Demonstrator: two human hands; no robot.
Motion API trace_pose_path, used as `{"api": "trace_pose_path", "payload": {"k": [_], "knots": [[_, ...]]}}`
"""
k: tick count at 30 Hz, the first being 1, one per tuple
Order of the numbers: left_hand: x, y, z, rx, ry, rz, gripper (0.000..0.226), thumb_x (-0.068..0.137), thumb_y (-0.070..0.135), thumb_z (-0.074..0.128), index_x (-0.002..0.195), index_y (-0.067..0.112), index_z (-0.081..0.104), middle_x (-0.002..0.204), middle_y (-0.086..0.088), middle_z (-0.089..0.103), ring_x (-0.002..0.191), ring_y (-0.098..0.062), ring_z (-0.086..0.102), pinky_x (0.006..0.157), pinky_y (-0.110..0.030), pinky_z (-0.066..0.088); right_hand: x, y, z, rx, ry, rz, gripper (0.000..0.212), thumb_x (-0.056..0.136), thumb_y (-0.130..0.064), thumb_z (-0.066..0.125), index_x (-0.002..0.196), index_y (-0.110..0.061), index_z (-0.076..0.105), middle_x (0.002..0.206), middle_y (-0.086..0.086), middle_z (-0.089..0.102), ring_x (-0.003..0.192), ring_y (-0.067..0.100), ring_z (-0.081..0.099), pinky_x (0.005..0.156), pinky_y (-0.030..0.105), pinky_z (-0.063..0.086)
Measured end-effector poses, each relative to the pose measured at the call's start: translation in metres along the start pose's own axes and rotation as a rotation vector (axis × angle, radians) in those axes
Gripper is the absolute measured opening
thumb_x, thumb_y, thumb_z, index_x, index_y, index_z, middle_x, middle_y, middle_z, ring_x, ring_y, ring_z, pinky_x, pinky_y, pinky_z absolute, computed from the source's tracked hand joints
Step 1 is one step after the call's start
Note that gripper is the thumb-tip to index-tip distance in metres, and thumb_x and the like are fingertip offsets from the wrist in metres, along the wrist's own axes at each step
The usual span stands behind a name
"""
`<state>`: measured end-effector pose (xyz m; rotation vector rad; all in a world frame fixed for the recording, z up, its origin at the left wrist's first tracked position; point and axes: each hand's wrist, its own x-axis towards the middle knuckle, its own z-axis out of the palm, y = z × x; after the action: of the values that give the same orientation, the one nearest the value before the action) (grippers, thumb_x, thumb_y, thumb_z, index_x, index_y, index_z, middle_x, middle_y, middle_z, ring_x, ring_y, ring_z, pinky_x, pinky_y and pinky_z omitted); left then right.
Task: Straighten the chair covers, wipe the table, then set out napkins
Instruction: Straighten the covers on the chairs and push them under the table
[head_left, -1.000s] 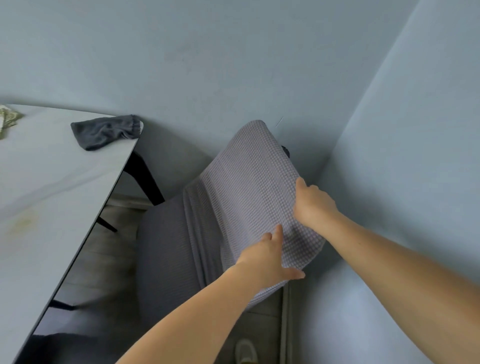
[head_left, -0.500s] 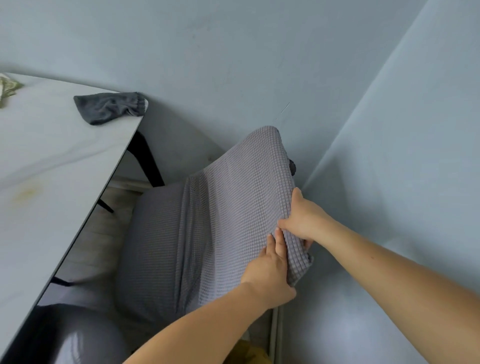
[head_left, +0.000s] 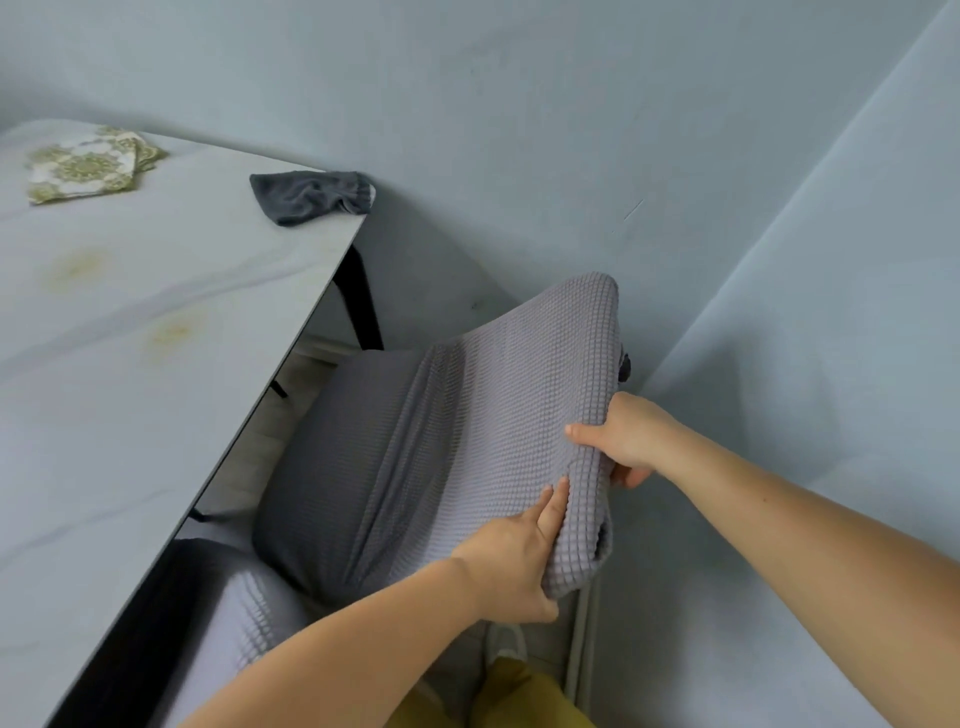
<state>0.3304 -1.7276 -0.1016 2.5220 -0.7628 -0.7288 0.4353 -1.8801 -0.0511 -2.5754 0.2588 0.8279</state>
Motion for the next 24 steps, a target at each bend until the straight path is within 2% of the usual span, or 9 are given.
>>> {"api": "trace_pose_path", "payload": {"k": [4, 7, 10, 11, 12, 15, 17, 20, 24], "knots": [[-0.019, -0.010, 0.002, 0.003, -0.004, -0.007, 0.113, 0.077, 0.033, 0.062, 0.143, 0.016, -0.028, 0.153, -0.011, 0.023, 0.101, -0.026, 0.055, 0.084, -0.035, 0.050, -0.013, -0.004, 0.009, -0.158, 0.077, -0.067, 0.049, 0.092, -0.056, 0.040, 0.104, -0.011, 0.054, 0.089, 0.007, 0.065, 0.063, 0.023, 0.066, 0.061, 0.032, 0.056], [-0.034, -0.017, 0.004, 0.008, -0.006, -0.015, 0.113, 0.076, 0.032, 0.063, 0.144, 0.018, -0.027, 0.150, -0.010, 0.028, 0.099, -0.026, 0.056, 0.084, -0.039, 0.051, -0.025, 0.000, 0.006, -0.488, 0.249, -0.232, 0.040, 0.100, -0.041, 0.028, 0.079, -0.013, 0.048, 0.081, 0.002, 0.059, 0.077, 0.022, 0.060, 0.063, 0.030, 0.044], [-0.042, -0.020, 0.006, -0.006, -0.005, -0.021, 0.114, 0.076, 0.031, 0.064, 0.144, 0.021, -0.027, 0.149, -0.008, 0.030, 0.099, -0.024, 0.055, 0.084, -0.035, 0.051, -0.032, 0.007, 0.004, -0.696, 0.473, -0.457, 0.009, 0.097, -0.017, 0.040, 0.091, -0.011, 0.043, 0.098, 0.006, 0.055, 0.075, 0.021, 0.047, 0.050, 0.027, 0.029], [-0.043, -0.020, 0.006, -0.014, -0.007, -0.025, 0.115, 0.076, 0.031, 0.065, 0.143, 0.022, -0.028, 0.150, -0.007, 0.029, 0.100, -0.024, 0.055, 0.083, -0.033, 0.050, -0.032, 0.009, 0.003, -0.715, 0.527, -0.534, 0.008, 0.091, -0.012, 0.048, 0.098, -0.009, 0.046, 0.100, 0.008, 0.053, 0.077, 0.022, 0.047, 0.048, 0.028, 0.029], [-0.044, -0.019, 0.004, -0.029, -0.012, -0.030, 0.116, 0.076, 0.032, 0.066, 0.143, 0.024, -0.028, 0.152, -0.004, 0.026, 0.103, -0.023, 0.054, 0.085, -0.032, 0.050, -0.029, 0.012, 0.004, -0.748, 0.556, -0.597, 0.024, 0.084, -0.007, 0.057, 0.106, -0.007, 0.049, 0.102, 0.010, 0.053, 0.082, 0.025, 0.051, 0.050, 0.029, 0.033], [-0.047, -0.020, -0.008, -0.140, -0.091, -0.089, 0.122, 0.072, 0.038, 0.075, 0.144, 0.031, -0.024, 0.156, 0.005, 0.016, 0.128, -0.020, 0.042, 0.104, -0.033, 0.040, -0.020, 0.012, 0.006, -0.885, 0.525, -0.769, 0.061, 0.073, 0.001, 0.065, 0.131, -0.010, 0.049, 0.122, 0.015, 0.053, 0.112, 0.034, 0.053, 0.084, 0.042, 0.046], [-0.048, -0.022, -0.021, -0.286, -0.160, -0.161, 0.120, 0.069, 0.046, 0.077, 0.147, 0.034, -0.013, 0.157, 0.007, 0.016, 0.139, -0.016, 0.029, 0.112, -0.034, 0.029, -0.016, 0.007, 0.008, -0.954, 0.437, -0.842, 0.061, 0.078, 0.001, 0.059, 0.136, -0.012, 0.046, 0.137, 0.017, 0.045, 0.130, 0.034, 0.040, 0.106, 0.044, 0.031], [-0.042, -0.013, -0.035, -0.506, -0.138, -0.252, 0.101, 0.073, 0.061, 0.066, 0.149, 0.031, 0.006, 0.155, 0.006, 0.024, 0.139, -0.014, 0.029, 0.115, -0.038, 0.026, -0.007, -0.001, 0.008, -1.126, 0.255, -0.838, 0.048, 0.089, -0.008, 0.048, 0.136, -0.018, 0.042, 0.144, 0.009, 0.036, 0.139, 0.024, 0.025, 0.114, 0.038, 0.012], [-0.008, 0.011, -0.049, -0.564, 0.152, -0.395, 0.079, 0.087, 0.056, 0.050, 0.148, 0.016, 0.020, 0.148, -0.006, 0.037, 0.134, -0.023, 0.037, 0.107, -0.034, 0.031, 0.012, -0.010, -0.005, -1.234, 0.111, -0.894, 0.051, 0.085, -0.018, 0.057, 0.133, -0.025, 0.043, 0.134, 0.001, 0.044, 0.132, 0.020, 0.034, 0.115, 0.039, 0.010]]}}
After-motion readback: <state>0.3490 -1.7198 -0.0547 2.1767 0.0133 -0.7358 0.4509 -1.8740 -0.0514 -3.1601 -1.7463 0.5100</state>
